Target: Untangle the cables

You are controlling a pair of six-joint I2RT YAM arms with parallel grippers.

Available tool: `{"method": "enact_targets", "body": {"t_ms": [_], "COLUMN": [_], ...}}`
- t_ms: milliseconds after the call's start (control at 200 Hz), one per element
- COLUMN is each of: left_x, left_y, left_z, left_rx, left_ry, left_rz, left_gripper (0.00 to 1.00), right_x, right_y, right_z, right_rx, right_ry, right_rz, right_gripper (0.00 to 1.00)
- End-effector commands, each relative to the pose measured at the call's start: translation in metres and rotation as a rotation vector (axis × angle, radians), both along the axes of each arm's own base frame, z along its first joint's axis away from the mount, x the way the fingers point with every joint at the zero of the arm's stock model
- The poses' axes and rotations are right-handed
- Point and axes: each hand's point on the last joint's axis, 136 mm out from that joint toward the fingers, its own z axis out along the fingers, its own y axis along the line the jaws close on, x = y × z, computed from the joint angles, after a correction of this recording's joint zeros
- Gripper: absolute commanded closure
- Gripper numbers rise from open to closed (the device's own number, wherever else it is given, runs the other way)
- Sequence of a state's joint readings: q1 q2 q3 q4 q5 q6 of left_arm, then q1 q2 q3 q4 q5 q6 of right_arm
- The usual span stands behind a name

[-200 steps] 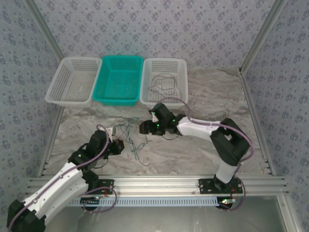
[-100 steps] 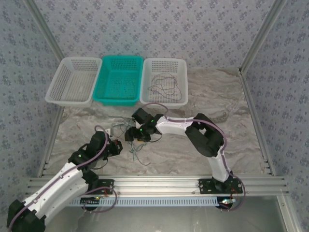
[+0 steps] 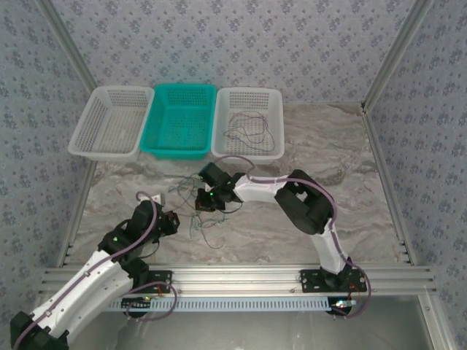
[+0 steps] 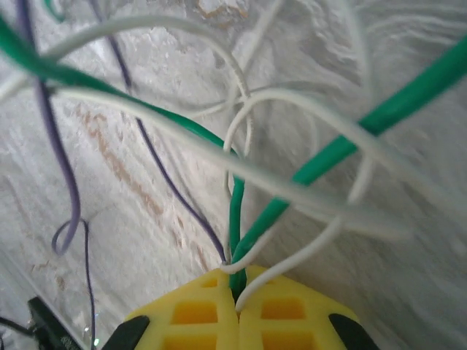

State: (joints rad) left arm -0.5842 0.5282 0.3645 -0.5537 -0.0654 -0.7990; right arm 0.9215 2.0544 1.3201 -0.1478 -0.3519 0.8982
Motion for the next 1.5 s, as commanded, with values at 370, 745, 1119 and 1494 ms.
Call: {"method": "enact_targets", "body": {"t_ms": [370,745,1119,1494], "left_x": [0.021,0.032,0.054,0.070], "left_y": [0.045,0.037,-0.036,-0.137], "left_z": [0.036,0.033,0.123,0.343], "left_rx": [0.053,0.040,-0.253,-0.304], "left_ry": [-0.018,-0.018,-0.275,-0.641], "left_rz": [0.198,0.173,-0.149,-0.539], "left_gripper": [1.00,1.00,1.00,1.00], "right_x": [0.019,0.010,0.020,0.008], "right_y": [-0.195,-0.395,-0.436,-0.425], "right_z": [0.143,0.180,0.109,0.033], "right_rx": [-0.171,-0.466,-0.387,-0.395], "right_ry": [-0.535,-0.664,-0.363,-0.185], "right_rz": [-0.469,-0.973,-1.063,-1.053], "right_gripper": [1.00,1.00,1.00,1.00]}}
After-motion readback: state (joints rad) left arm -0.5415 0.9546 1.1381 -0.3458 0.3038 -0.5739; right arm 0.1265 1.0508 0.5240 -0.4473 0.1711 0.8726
